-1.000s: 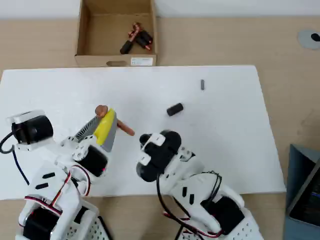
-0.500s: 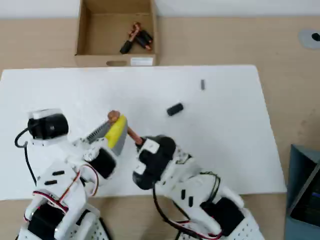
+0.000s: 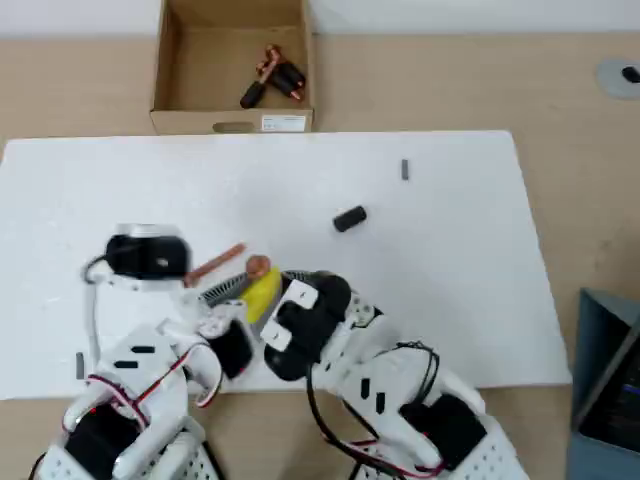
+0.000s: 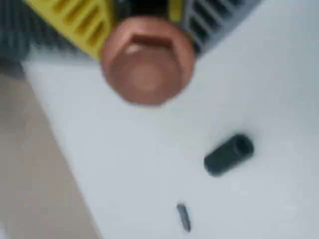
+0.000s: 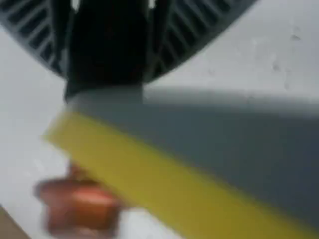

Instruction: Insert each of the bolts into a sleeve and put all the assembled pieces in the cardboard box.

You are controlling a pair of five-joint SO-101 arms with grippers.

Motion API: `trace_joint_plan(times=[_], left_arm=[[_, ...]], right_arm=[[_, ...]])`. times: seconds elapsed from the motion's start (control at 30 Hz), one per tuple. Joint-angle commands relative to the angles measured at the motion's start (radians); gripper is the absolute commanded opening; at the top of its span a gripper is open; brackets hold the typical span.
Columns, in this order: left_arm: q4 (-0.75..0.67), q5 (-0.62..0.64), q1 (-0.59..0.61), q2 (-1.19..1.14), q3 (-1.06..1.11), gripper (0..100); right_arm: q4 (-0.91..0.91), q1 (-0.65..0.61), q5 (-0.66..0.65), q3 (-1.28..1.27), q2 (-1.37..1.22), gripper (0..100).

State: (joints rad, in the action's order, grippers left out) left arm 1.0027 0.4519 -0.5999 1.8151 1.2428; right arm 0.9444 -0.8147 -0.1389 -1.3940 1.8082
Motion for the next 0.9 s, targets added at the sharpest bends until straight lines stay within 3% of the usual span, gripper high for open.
trace_joint_plan(times=[0.0,0.3,0.53,0.87], left_arm=[[0.038,-0.054,-0.064,0.007,-0.005,0],[0.046,-0.089,-0.026,0.007,0.028,0],[0.112,-0.084,0.017,0.007,0.026,13],[0.126,-0.083,0.112,0.007,-0.064,14]], right_arm=[[-0.038,-0.005,-0.011,0.008,0.110,0.9],[-0.038,-0.005,-0.011,0.008,0.110,0.9],[-0.038,-0.005,-0.011,0.007,0.110,0.9],[-0.041,-0.002,-0.012,-0.024,0.110,0.9]])
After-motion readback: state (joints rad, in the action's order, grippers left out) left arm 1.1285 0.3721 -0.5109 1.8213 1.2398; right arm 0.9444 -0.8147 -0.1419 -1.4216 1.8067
